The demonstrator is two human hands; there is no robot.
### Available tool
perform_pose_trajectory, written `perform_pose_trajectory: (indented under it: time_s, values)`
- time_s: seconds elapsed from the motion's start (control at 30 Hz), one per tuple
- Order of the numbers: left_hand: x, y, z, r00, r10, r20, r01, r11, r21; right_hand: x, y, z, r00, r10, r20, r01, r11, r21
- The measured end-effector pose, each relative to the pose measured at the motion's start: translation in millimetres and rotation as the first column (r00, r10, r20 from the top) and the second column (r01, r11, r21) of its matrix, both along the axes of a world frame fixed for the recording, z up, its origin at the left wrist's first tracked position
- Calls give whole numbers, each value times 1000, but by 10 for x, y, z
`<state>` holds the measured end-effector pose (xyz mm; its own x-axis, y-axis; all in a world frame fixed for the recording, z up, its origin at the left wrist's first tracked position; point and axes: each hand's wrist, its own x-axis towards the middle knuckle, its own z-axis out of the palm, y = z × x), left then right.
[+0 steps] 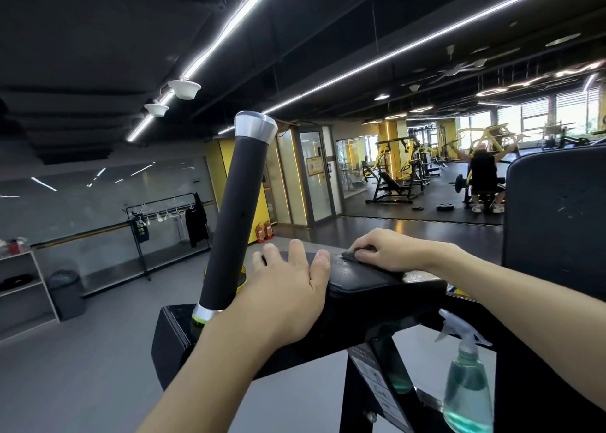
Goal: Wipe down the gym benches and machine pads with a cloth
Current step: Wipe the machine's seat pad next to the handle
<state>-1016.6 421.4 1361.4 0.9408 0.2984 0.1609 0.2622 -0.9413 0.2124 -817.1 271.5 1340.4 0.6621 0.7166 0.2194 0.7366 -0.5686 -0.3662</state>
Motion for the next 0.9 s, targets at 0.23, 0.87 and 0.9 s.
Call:
perform_pose_trajectory:
  time_s: [0.23, 0.87, 0.9]
  values:
    - [-11, -31, 26, 1000, 2, -17, -2, 1000, -8, -115, 8, -4, 1000, 16, -17, -15, 997, 82]
    - [-19, -24, 15, 1000, -2, -17, 1, 999, -37, -337, -224, -12, 997, 26, 69, -31, 997, 74]
    - [-12, -25, 16, 1000, -2, -14, 1, 999, -34, -356, -263, -21, 997, 30, 68, -37, 995, 95]
